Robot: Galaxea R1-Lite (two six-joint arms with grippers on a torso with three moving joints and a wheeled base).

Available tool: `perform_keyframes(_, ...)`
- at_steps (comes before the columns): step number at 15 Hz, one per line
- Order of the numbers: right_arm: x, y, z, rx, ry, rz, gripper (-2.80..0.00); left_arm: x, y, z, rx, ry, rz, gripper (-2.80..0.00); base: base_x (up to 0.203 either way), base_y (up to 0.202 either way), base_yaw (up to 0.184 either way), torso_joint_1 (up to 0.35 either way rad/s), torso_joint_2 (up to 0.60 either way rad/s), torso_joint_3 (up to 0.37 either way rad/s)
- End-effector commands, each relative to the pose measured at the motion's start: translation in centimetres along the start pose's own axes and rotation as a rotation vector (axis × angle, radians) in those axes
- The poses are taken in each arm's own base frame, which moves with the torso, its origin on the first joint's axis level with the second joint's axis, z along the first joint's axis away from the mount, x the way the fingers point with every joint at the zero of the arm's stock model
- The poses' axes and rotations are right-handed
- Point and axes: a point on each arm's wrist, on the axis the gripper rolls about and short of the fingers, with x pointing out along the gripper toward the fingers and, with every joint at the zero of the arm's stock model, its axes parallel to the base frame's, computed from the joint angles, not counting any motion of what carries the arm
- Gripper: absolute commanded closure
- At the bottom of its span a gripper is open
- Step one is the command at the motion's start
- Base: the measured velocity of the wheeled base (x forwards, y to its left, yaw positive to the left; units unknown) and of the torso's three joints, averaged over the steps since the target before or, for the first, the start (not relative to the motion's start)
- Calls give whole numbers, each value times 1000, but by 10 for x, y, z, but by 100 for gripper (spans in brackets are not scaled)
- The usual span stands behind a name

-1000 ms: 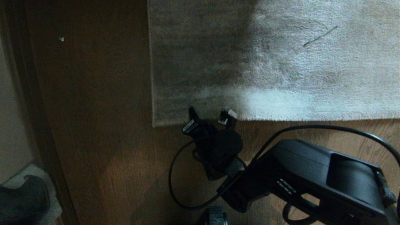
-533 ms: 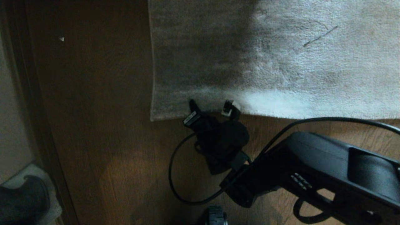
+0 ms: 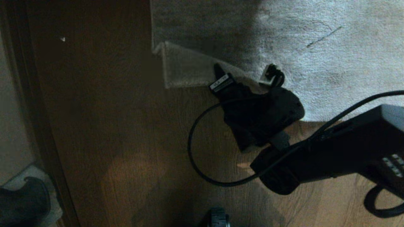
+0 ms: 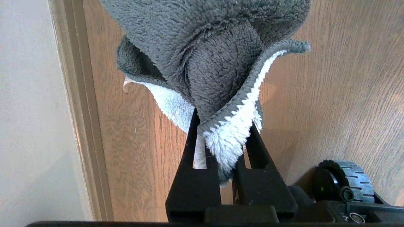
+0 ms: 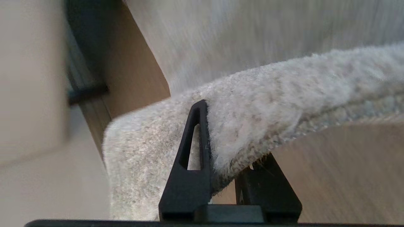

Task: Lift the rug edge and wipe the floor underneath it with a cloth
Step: Lift up the carpet

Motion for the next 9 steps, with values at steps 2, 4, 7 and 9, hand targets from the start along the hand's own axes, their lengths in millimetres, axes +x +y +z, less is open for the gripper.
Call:
perform_keyframes(2, -6, 31, 56, 59, -114, 65, 0, 0, 0, 0, -1, -1, 0, 0, 0, 0, 0, 0, 0, 0)
perform_keyframes(4, -9, 42, 75, 73, -142, 86, 0, 0, 0, 0, -1, -1, 0, 0, 0, 0, 0, 0, 0, 0)
perform_keyframes(7, -12, 54, 97, 83, -172, 103, 0, 0, 0, 0, -1, -1, 0, 0, 0, 0, 0, 0, 0, 0)
perform_keyframes(9, -13, 60, 109, 88, -185, 121, 0, 0, 0, 0, -1, -1, 0, 0, 0, 0, 0, 0, 0, 0)
